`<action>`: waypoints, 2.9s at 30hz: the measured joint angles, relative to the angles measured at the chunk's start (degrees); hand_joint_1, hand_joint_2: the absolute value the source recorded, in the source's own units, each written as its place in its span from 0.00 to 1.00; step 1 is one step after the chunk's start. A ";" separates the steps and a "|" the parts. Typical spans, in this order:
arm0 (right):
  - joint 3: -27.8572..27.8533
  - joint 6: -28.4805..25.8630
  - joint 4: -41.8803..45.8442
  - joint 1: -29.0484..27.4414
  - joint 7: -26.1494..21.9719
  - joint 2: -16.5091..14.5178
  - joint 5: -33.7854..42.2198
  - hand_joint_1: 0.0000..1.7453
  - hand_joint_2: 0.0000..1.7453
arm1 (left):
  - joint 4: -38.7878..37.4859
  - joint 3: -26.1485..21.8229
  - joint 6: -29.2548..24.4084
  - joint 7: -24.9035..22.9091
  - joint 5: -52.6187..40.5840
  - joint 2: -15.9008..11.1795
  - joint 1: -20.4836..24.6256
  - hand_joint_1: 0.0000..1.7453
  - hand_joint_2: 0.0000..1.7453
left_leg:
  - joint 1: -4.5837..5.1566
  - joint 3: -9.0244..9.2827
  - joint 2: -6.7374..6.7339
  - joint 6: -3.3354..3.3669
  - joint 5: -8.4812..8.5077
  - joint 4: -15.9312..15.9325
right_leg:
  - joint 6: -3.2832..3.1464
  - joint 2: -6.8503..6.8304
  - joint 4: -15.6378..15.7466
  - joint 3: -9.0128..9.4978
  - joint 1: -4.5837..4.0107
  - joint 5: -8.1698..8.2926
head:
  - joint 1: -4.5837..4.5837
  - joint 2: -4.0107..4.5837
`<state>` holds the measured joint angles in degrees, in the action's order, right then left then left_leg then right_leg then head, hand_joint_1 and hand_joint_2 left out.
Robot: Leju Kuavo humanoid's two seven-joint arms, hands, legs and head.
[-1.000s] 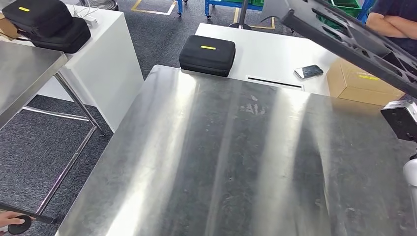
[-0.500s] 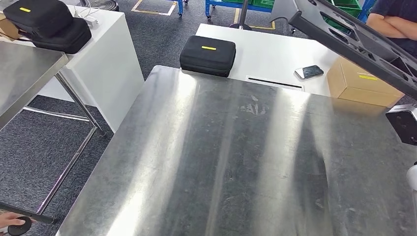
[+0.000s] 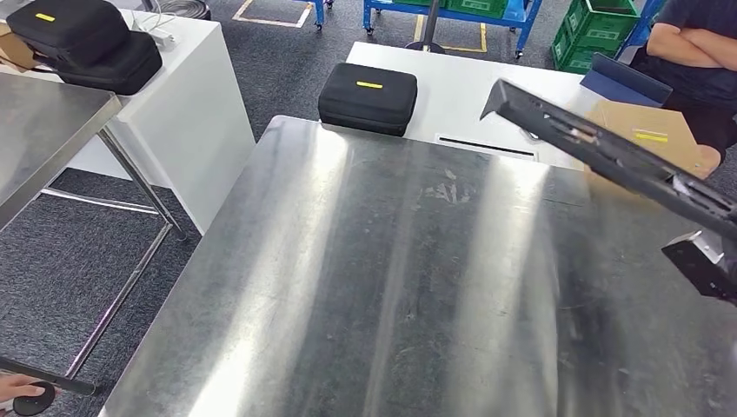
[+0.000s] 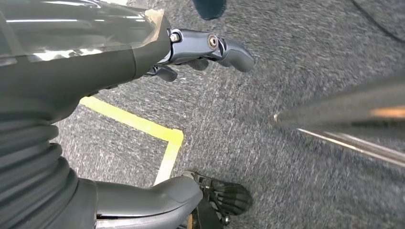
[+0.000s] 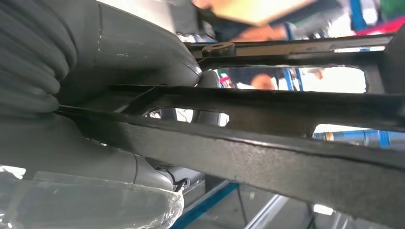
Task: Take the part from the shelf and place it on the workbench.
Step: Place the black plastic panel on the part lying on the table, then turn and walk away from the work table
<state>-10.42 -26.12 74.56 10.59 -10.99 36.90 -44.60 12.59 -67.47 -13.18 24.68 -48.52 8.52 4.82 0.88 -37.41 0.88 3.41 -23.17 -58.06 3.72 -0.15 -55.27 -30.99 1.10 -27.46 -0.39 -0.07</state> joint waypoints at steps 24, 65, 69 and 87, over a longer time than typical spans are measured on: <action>-1.87 5.03 -2.74 -8.97 1.93 0.37 -6.42 1.00 1.00 | 0.00 2.27 0.85 -0.54 -1.08 -0.03 0.29 0.00 1.00 | -0.01 0.08 -0.06 -0.12 -0.10 0.00 | 0.02 0.03 0.00 0.02 0.01 -0.04 | 0.03 0.00; -4.91 7.88 -2.97 -10.29 -1.30 -5.24 -9.93 0.00 0.00 | 0.00 3.59 -1.41 -3.92 -1.66 -0.48 0.77 0.00 0.00 | 0.00 0.08 -0.06 -0.16 -0.13 0.01 | 0.02 0.05 0.00 0.06 0.00 -0.04 | 0.00 0.00; -4.91 7.79 -2.58 -10.32 -1.26 -5.27 -9.77 0.00 0.00 | 0.00 3.58 -1.32 -3.90 -1.57 -0.52 0.71 0.00 0.00 | 0.00 0.08 -0.06 -0.16 -0.13 0.01 | 0.02 0.05 0.00 0.06 0.00 -0.04 | 0.01 0.00; -6.54 7.53 -0.69 -11.12 -1.07 -5.71 -9.06 0.00 0.00 | 0.00 3.56 0.41 -3.66 -1.27 -0.78 0.53 0.00 0.00 | 0.22 0.38 -0.17 1.40 0.02 0.55 | 1.30 0.07 -0.63 0.19 0.54 -0.20 | 0.02 0.00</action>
<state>-16.96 -18.60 73.87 -0.53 -12.05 31.19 -53.66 12.59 -63.91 -12.76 21.02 -49.79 7.75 5.35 1.10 -37.02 0.71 4.81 -23.15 -57.51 5.02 -0.08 -55.90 -30.80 1.64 -27.66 -0.38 -0.07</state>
